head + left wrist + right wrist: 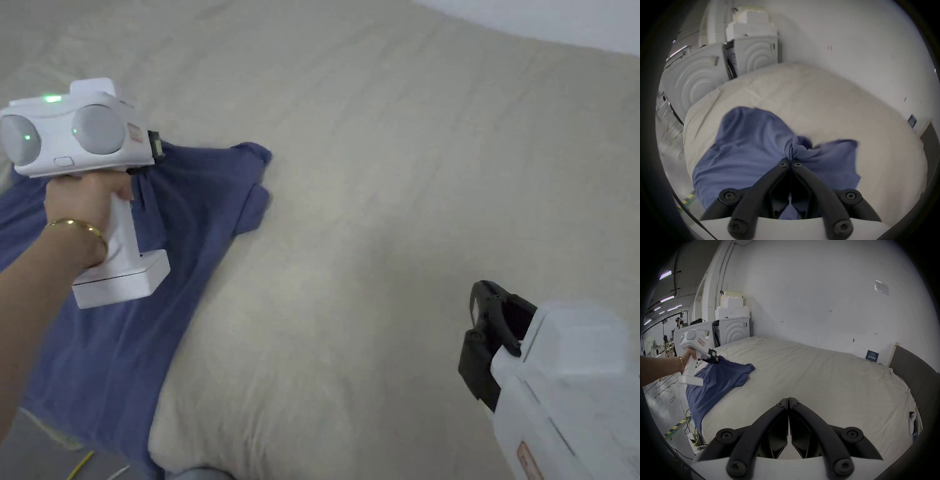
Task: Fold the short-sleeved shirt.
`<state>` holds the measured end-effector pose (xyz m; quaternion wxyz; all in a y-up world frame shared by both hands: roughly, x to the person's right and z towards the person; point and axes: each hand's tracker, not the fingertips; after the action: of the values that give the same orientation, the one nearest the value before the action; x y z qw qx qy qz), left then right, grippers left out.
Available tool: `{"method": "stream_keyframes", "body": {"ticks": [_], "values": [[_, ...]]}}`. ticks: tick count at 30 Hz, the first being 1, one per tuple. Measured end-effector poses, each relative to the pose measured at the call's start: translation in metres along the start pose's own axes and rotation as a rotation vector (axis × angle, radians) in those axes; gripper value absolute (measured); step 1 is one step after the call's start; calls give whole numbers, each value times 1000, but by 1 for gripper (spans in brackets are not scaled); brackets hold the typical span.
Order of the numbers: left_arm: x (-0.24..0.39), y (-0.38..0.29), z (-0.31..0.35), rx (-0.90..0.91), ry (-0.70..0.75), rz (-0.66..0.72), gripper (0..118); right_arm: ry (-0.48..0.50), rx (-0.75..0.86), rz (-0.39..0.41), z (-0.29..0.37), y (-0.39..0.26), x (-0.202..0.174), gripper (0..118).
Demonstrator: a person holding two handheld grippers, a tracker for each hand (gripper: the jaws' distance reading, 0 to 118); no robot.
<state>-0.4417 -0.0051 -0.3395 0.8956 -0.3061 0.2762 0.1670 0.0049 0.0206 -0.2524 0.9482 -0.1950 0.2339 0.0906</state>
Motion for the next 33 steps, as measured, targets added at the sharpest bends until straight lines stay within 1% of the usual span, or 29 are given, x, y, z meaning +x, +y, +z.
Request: {"method": "stream_keyframes", "body": {"ticks": [4,6,8,10,11,14,19,22,25,29,30,33], "values": [[-11,16,63,51,-25,23,0,-5,38,1,37,1,3,0],[-13,30,95,104,5,29,0,-10,53,8,55,0,5,0],[-20,43,126,143,0,52,0,-18,71,10,72,-2,7,0],[-23,55,157,192,7,71,0,-20,83,-9,86,-3,13,0],[-24,60,170,225,0,75,0,-24,92,-33,92,-5,14,0],[-19,80,229,323,-30,40,0,-24,109,-54,108,-6,15,0],[11,122,317,463,-84,-32,0,-26,157,-65,131,-4,24,0],[37,138,363,527,-153,-32,0,-52,177,-83,140,-6,36,0],[66,150,398,585,-196,-85,0,-80,193,-107,149,-8,48,0],[109,161,430,634,-289,-136,0,-135,212,-120,162,-8,67,0],[112,177,419,628,-306,-135,0,-154,217,-122,166,-8,72,0],[144,185,425,626,-406,-133,0,-207,230,-131,177,-9,88,0]]}}
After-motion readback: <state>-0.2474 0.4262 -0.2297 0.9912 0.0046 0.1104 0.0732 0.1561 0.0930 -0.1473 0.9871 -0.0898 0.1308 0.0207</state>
